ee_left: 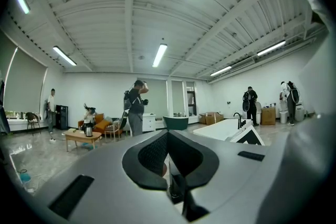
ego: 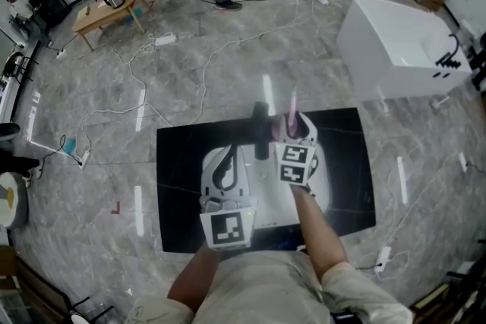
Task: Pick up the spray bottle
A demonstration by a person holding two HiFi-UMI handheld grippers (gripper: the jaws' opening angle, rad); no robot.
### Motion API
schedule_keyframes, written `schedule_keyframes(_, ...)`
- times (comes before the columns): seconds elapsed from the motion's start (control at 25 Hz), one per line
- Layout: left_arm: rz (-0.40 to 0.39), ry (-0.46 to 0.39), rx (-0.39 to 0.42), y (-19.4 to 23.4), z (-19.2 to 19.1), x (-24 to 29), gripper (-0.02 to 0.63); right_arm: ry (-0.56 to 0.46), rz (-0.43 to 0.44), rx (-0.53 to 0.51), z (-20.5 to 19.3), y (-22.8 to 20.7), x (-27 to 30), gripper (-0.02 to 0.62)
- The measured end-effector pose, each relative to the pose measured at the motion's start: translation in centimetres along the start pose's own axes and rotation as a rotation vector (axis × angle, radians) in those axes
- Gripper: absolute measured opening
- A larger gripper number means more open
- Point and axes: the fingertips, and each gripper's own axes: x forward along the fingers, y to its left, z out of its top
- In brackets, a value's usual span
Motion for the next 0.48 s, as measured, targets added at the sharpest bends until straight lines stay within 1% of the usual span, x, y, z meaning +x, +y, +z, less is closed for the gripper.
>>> schedule_keyframes(0.16,0.002,0.011,0.003,0.10,-0.48,0.02,0.002,-0.007,-0.019,-0.015,-0.11,-0.16,-0.06,0.114)
schedule_keyframes(0.28,-0.003,0.016,0.005,-0.11,-0.71,0.16,0.002,-0.015,-0.031,-0.031,-0.14,-0.27,-0.21,0.092)
schedule_keyframes(0.48,-0.006,0.019,0.001,-0.10,-0.78,0.43,0.002,-0.019,-0.030,-0.040,-0.13,-0.35,-0.19,0.089)
